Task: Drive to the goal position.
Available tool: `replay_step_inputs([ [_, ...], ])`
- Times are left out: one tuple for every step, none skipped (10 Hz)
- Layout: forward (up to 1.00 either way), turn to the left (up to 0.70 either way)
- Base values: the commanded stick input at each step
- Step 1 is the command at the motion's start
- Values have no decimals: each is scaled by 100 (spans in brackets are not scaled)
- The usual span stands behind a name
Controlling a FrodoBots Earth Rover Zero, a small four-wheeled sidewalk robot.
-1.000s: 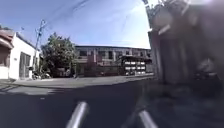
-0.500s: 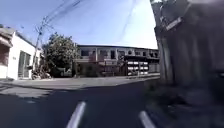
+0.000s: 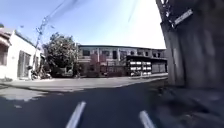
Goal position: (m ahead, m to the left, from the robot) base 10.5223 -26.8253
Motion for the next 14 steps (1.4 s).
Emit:
replay_step_inputs([
  [85,0],
  [85,0],
  [85,0],
  [85,0],
  [85,0],
  [85,0],
  [85,0],
  [85,0],
  [85,0],
  [85,-3],
  [85,-32],
  [85,-34],
  [85,-34],
  [85,-34],
])
